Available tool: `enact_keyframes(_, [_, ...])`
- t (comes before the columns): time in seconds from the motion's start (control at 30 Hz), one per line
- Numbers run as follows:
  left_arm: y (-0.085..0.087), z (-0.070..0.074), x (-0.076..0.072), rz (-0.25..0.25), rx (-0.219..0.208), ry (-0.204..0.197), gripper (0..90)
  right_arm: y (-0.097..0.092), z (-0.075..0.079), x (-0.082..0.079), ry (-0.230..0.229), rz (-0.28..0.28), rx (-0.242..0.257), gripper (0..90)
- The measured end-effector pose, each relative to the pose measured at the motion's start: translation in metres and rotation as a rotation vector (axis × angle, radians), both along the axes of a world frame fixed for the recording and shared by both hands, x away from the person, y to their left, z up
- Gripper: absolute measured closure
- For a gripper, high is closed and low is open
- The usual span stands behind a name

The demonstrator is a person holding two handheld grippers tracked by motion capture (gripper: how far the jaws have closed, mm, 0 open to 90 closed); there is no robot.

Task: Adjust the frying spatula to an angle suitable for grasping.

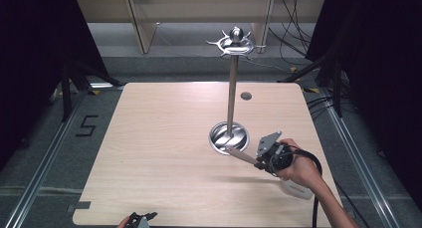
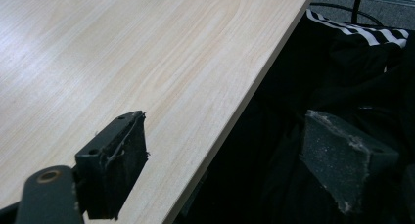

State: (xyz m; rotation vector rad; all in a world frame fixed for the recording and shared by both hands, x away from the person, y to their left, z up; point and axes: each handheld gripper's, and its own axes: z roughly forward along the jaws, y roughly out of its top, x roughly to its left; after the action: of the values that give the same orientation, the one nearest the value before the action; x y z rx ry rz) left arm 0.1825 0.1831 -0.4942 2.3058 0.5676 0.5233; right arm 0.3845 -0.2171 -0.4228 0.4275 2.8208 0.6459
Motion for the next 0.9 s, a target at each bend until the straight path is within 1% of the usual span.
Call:
enact_keyframes(0.03, [0.0, 0.0, 0.0, 0.0, 0.0, 0.0, 16.5, 0.0, 0.0, 0.0, 0.0, 0.0, 0.0, 76.5])
enact_keyframes(0.07, [0.001, 0.0, 0.001, -0.005, 0.017, -0.004, 16.5, -0.002, 0.003, -0.001, 0.005, -0.022, 0.017, 76.5])
enact_keyframes(0.1, [0.0, 0.0, 0.0, -0.006, 0.009, 0.001, 16.5, -0.003, 0.005, -0.001, -0.021, -0.019, 0.032, 76.4])
enact_keyframes(0.13, [0.0, 0.0, 0.0, -0.006, 0.017, -0.004, 16.5, -0.005, 0.01, -0.002, -0.043, -0.028, 0.058, 76.5])
enact_keyframes(0.17, [0.0, 0.0, 0.0, -0.006, 0.017, -0.004, 16.5, -0.005, 0.01, -0.002, -0.043, -0.028, 0.058, 76.5])
enact_keyframes(0.2, [-0.001, 0.0, 0.0, -0.011, -0.007, 0.012, 16.5, -0.007, 0.013, -0.002, -0.047, -0.038, 0.08, 76.5])
enact_keyframes(0.23, [-0.001, -0.001, 0.0, -0.004, -0.009, 0.011, 16.5, -0.008, 0.015, -0.002, -0.059, -0.046, 0.097, 76.5])
enact_keyframes(0.27, [0.0, 0.0, 0.0, -0.004, -0.001, 0.005, 16.5, -0.01, 0.02, -0.004, -0.068, -0.081, 0.127, 76.5])
enact_keyframes(0.33, [0.0, -0.001, 0.0, -0.003, 0.001, 0.005, 16.5, -0.013, 0.024, -0.004, -0.069, -0.071, 0.159, 76.5])
enact_keyframes(0.37, [0.0, -0.001, 0.0, -0.003, 0.001, 0.005, 16.5, -0.014, 0.025, -0.004, -0.08, -0.078, 0.182, 76.5])
enact_keyframes(0.4, [0.0, 0.0, 0.0, 0.001, 0.005, -0.003, 16.5, -0.015, 0.026, -0.004, -0.078, -0.084, 0.197, 76.5])
enact_keyframes(0.43, [0.0, 0.0, 0.0, 0.001, 0.005, -0.003, 16.5, -0.017, 0.028, -0.006, -0.081, -0.116, 0.208, 76.5])
enact_keyframes(0.47, [0.0, 0.0, 0.0, -0.001, 0.001, 0.0, 16.5, -0.018, 0.029, -0.006, -0.085, -0.088, 0.23, 76.5])
enact_keyframes(0.5, [0.0, 0.0, 0.0, 0.001, 0.008, -0.004, 16.5, -0.02, 0.03, -0.005, -0.092, -0.099, 0.246, 76.5])
enact_keyframes(0.53, [0.0, 0.0, 0.001, -0.008, 0.017, 0.003, 16.5, -0.021, 0.032, -0.005, -0.093, -0.105, 0.254, 76.6])
enact_keyframes(0.57, [0.0, 0.0, 0.001, -0.008, 0.017, 0.003, 16.5, -0.021, 0.032, -0.005, -0.093, -0.105, 0.254, 76.6])
enact_keyframes(0.6, [0.0, -0.001, 0.001, -0.001, 0.008, 0.002, 16.5, -0.023, 0.033, -0.004, -0.106, -0.093, 0.262, 76.5])
enact_keyframes(0.63, [-0.001, -0.001, 0.0, -0.005, -0.013, 0.01, 16.5, -0.025, 0.036, -0.006, -0.118, -0.13, 0.289, 76.5])
enact_keyframes(0.67, [-0.001, -0.001, 0.0, -0.011, -0.01, 0.015, 16.5, -0.025, 0.037, -0.007, -0.109, -0.124, 0.316, 76.5])
enact_keyframes(0.7, [-0.001, -0.001, 0.0, -0.011, -0.01, 0.015, 16.5, -0.025, 0.037, -0.007, -0.109, -0.124, 0.316, 76.5])
enact_keyframes(0.73, [-0.001, -0.001, 0.0, -0.003, 0.005, 0.005, 16.5, -0.026, 0.039, -0.007, -0.117, -0.125, 0.335, 76.5])
enact_keyframes(0.77, [-0.001, -0.001, 0.0, -0.003, 0.003, 0.004, 16.5, -0.027, 0.041, -0.007, -0.128, -0.134, 0.354, 76.5])
enact_keyframes(0.83, [-0.001, -0.001, 0.0, -0.003, -0.004, 0.013, 16.5, -0.028, 0.045, -0.008, -0.138, -0.134, 0.39, 76.6])
enact_keyframes(0.87, [-0.001, -0.001, 0.0, -0.003, -0.004, 0.013, 16.5, -0.028, 0.045, -0.008, -0.138, -0.134, 0.39, 76.6])
enact_keyframes(0.9, [-0.001, -0.002, 0.0, -0.001, -0.004, 0.024, 16.5, -0.029, 0.047, -0.008, -0.137, -0.139, 0.408, 76.6])
